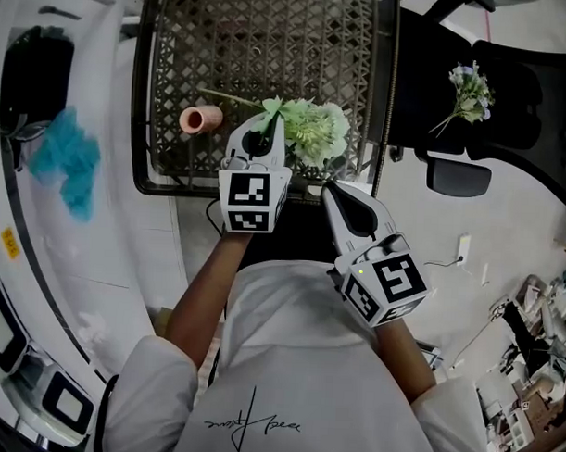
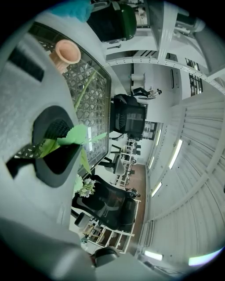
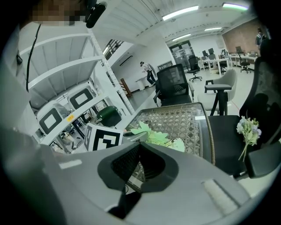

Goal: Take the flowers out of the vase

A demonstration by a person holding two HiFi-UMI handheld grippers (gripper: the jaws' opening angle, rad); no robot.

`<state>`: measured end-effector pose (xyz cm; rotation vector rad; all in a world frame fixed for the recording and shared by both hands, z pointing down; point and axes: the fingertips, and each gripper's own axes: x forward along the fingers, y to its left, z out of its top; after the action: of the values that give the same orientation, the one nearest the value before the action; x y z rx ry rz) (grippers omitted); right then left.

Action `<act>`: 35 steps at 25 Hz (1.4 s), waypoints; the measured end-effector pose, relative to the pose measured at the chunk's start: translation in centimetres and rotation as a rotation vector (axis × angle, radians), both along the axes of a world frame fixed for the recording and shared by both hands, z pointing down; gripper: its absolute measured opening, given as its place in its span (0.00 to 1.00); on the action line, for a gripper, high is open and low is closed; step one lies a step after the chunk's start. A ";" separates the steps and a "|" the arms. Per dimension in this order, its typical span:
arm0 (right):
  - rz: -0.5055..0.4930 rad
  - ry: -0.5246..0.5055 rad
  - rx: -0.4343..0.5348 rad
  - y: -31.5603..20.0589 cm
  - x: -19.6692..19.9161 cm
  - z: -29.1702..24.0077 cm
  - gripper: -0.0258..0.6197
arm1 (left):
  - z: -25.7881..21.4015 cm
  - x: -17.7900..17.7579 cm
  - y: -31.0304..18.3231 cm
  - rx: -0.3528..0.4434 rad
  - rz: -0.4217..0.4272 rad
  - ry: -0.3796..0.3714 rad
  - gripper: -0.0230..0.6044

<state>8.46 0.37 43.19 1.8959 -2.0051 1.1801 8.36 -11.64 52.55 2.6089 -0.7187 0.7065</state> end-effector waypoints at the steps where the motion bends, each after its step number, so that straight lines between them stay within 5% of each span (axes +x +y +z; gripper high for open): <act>1: 0.002 -0.001 -0.002 -0.1 0.0 0.1 0.05 | 0.1 0.1 -0.2 0.001 0.001 -0.002 0.05; 35: 0.002 -0.028 -0.101 -2.0 -0.9 3.2 0.05 | 7.1 -0.5 -2.8 -0.119 -0.029 -0.058 0.11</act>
<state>7.52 -1.59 46.37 1.8442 -1.9185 1.2898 7.84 -14.49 59.64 2.4747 -0.7079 0.7941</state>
